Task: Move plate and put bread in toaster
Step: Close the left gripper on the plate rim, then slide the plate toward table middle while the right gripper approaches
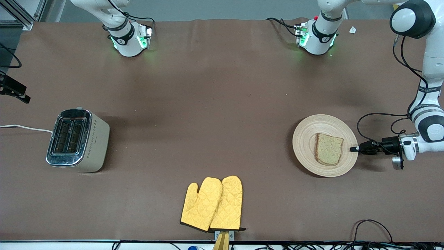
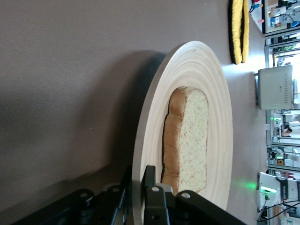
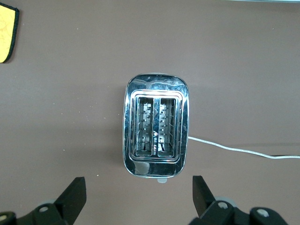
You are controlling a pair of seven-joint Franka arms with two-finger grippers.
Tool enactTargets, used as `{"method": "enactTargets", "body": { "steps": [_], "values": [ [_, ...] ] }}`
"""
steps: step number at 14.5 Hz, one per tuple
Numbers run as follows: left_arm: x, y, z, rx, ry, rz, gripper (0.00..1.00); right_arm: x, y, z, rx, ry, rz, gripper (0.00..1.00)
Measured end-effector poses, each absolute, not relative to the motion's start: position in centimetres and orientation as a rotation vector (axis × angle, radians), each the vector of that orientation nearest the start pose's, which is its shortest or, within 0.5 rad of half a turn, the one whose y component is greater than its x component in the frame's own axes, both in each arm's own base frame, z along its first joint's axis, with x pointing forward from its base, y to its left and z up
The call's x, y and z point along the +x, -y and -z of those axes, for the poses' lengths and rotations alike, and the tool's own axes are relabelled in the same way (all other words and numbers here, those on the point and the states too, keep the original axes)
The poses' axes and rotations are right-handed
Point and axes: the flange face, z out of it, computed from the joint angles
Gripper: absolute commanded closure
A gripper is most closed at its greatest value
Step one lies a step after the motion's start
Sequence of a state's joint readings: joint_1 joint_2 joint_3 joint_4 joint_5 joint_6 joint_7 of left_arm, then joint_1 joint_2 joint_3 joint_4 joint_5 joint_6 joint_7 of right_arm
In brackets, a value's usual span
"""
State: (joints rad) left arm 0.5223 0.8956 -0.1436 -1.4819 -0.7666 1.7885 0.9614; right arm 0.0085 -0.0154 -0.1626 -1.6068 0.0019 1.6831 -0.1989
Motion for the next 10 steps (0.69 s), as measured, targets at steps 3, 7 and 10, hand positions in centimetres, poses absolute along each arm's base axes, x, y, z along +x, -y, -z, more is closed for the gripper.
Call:
{"method": "enactTargets", "body": {
  "steps": [3, 7, 10],
  "values": [
    [63.6, -18.8, -14.4, 2.137, 0.190, -0.075, 1.00, 55.4, 8.5, -62.6, -3.149, 0.074, 0.144, 0.00],
    [66.2, -12.5, -16.6, 2.075, 0.218, -0.062, 1.00, 55.5, 8.4, -62.6, -3.149, 0.079, 0.145, 0.00],
    [68.8, -5.8, -20.2, 2.031, 0.190, -0.052, 1.00, 55.4, 8.3, -62.6, -3.149, 0.079, 0.143, 0.00]
  ]
}}
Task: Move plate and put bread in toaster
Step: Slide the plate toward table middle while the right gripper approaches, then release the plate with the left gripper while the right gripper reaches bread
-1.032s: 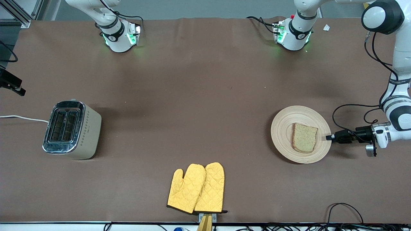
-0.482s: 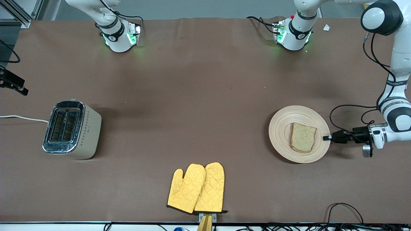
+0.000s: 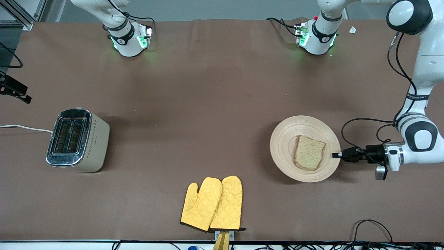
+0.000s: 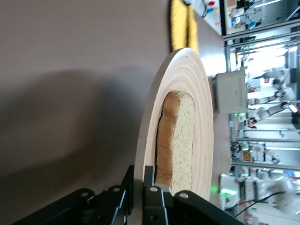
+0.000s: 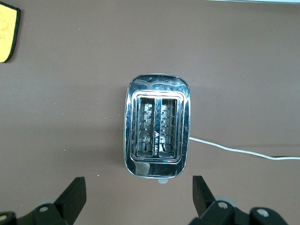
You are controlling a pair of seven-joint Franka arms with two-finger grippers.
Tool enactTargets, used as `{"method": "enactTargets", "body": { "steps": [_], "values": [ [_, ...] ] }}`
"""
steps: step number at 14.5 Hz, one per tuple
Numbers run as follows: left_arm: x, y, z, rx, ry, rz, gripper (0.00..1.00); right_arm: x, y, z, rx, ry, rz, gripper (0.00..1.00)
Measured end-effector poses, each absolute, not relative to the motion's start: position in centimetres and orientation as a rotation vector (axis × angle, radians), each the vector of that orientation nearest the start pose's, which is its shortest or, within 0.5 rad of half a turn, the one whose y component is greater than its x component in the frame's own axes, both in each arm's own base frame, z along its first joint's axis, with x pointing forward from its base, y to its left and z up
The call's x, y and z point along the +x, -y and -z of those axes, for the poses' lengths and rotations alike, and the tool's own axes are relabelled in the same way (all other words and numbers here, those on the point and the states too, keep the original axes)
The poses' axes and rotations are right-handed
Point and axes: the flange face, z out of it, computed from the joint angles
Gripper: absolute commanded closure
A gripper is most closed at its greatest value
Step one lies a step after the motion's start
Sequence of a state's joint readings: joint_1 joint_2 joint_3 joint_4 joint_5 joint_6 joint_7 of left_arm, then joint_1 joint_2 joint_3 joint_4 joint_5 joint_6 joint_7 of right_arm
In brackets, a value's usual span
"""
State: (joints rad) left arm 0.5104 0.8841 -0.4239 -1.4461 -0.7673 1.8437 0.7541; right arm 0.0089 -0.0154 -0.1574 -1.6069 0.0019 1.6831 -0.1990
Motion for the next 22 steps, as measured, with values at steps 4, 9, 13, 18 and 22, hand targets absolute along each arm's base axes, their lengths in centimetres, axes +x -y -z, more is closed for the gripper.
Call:
{"method": "enactTargets", "body": {
  "steps": [4, 9, 13, 18, 22],
  "values": [
    [71.4, 4.8, -24.5, 2.027, 0.127, -0.084, 1.00, 55.1, 8.3, -62.3, -3.145, 0.081, 0.096, 0.00],
    [69.5, 22.8, -23.3, 2.048, 0.080, -0.062, 0.99, 55.1, 5.3, -62.2, -3.131, 0.167, 0.049, 0.00],
    [65.5, 32.4, -19.2, 2.077, 0.093, -0.013, 0.99, 56.0, 0.0, -59.3, -3.099, 0.273, 0.047, 0.00],
    [62.9, 34.1, -12.6, 2.098, 0.102, 0.039, 0.59, 57.0, -4.9, -48.5, -3.022, 0.249, 0.044, 0.00],
    [63.5, 33.8, -13.0, 2.092, 0.068, 0.033, 0.00, 56.9, -13.2, -41.9, -3.016, 0.149, 0.030, 0.00]
  ]
}}
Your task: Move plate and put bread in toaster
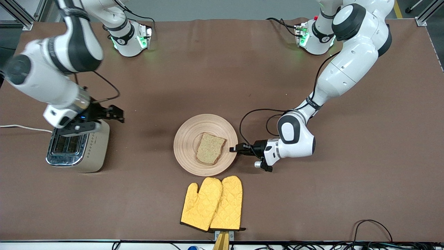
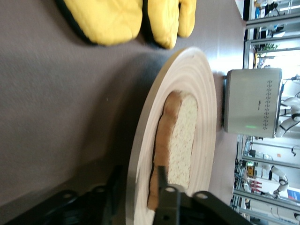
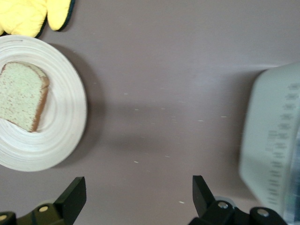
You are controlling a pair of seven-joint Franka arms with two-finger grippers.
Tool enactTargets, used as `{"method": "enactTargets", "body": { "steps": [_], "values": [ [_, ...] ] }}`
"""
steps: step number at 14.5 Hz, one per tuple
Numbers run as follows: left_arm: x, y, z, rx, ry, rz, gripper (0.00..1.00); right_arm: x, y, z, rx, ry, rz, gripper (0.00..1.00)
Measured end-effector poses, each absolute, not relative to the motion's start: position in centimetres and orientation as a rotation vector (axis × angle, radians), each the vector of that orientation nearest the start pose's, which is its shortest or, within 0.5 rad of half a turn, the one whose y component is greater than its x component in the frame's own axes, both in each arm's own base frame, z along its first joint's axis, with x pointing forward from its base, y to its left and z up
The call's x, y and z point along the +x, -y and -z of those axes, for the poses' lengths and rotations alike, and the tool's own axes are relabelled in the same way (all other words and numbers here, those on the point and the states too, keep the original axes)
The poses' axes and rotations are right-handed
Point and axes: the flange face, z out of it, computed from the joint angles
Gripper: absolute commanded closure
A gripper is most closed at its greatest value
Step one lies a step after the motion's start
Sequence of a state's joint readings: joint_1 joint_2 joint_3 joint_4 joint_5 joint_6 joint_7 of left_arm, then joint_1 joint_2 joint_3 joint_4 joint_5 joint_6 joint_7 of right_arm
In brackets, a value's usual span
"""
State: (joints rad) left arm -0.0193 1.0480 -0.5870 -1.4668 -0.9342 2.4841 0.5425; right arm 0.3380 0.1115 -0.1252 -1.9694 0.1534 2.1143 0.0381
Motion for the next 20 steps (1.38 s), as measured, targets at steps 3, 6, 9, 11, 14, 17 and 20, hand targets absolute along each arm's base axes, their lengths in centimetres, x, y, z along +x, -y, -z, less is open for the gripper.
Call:
{"method": "enactTargets", "body": {
  "steps": [3, 6, 9, 11, 14, 17, 20],
  "values": [
    [67.3, 29.6, -17.2, 2.113, -0.032, -0.036, 0.00, 57.2, -19.8, -37.7, -3.020, 0.176, 0.098, 0.00],
    [71.6, 21.5, -24.5, 2.227, -0.030, -0.096, 0.00, 58.5, -24.1, -33.6, -3.034, 0.213, 0.102, 0.03],
    [73.4, 14.3, -31.4, 2.388, -0.049, -0.083, 0.00, 60.7, -28.3, -30.1, -3.045, 0.275, 0.100, 0.05],
    [73.0, 11.7, -36.5, 2.506, -0.031, -0.078, 0.00, 61.8, -31.2, -28.4, -3.048, 0.261, 0.114, 0.15],
    [70.8, 7.8, -43.6, 2.702, 0.041, -0.031, 0.00, 62.9, -35.0, -27.0, -3.040, 0.297, 0.153, 0.32],
    [68.1, 6.1, -49.6, 2.909, 0.052, -0.023, 0.00, 63.3, -36.4, -25.2, -3.033, 0.309, 0.195, 0.49],
    [65.4, 6.7, -54.5, 3.008, 0.035, -0.033, 0.00, 63.0, -37.5, -22.9, -3.033, 0.333, 0.205, 0.51]
  ]
}}
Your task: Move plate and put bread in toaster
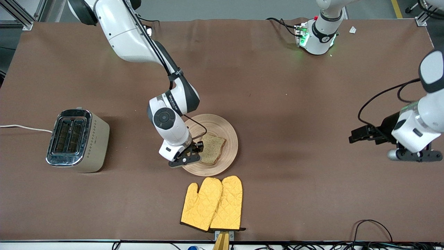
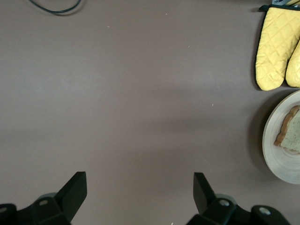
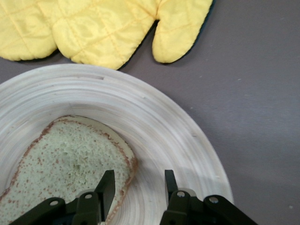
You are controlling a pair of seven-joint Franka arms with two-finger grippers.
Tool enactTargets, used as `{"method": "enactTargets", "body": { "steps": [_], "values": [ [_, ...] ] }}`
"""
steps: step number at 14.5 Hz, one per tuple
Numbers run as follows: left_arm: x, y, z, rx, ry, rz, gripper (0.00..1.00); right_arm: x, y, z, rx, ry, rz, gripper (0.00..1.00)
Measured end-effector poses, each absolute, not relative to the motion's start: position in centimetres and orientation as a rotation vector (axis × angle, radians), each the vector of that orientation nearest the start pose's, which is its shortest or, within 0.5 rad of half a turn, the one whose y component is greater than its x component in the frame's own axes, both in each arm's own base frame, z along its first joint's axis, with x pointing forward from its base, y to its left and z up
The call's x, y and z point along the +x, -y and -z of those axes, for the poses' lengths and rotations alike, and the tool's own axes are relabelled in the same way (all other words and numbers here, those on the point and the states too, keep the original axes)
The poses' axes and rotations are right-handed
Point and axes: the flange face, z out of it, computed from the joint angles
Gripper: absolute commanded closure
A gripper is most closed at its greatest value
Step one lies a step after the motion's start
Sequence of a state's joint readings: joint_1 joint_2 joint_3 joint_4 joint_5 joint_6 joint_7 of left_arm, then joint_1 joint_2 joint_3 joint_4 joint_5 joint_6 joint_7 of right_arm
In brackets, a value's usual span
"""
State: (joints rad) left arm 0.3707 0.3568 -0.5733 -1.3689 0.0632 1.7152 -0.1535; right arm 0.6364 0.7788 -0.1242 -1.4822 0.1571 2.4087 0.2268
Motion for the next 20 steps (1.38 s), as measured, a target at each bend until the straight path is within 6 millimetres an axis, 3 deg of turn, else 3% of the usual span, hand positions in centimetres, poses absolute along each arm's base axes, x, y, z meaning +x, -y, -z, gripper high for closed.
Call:
{"method": "enactTargets", "body": {
  "steps": [2, 6, 9, 15, 18, 20],
  "values": [
    [64.0, 6.0, -57.3, -3.233, -0.018, 0.062, 0.00, 62.6, -38.6, -22.6, -3.024, 0.357, 0.212, 0.51],
    [61.0, 2.7, -62.1, -3.138, 0.089, 0.089, 0.00, 62.3, -40.6, -22.6, -3.001, 0.390, 0.222, 0.51],
    [58.0, 3.4, -64.6, -3.089, 0.085, 0.019, 0.00, 62.8, -40.1, -21.9, -3.008, 0.379, 0.221, 0.51],
    [55.0, 4.6, -65.1, -3.073, 0.012, -0.030, 0.00, 63.7, -39.4, -21.4, -3.001, 0.356, 0.269, 0.53],
    [54.9, 4.8, -64.8, -3.090, 0.008, -0.042, 0.00, 63.7, -39.4, -20.7, -2.999, 0.357, 0.279, 0.62],
    [54.9, 4.9, -64.7, -3.092, 0.007, -0.043, 0.00, 63.6, -39.5, -20.6, -2.995, 0.358, 0.284, 0.79]
  ]
}}
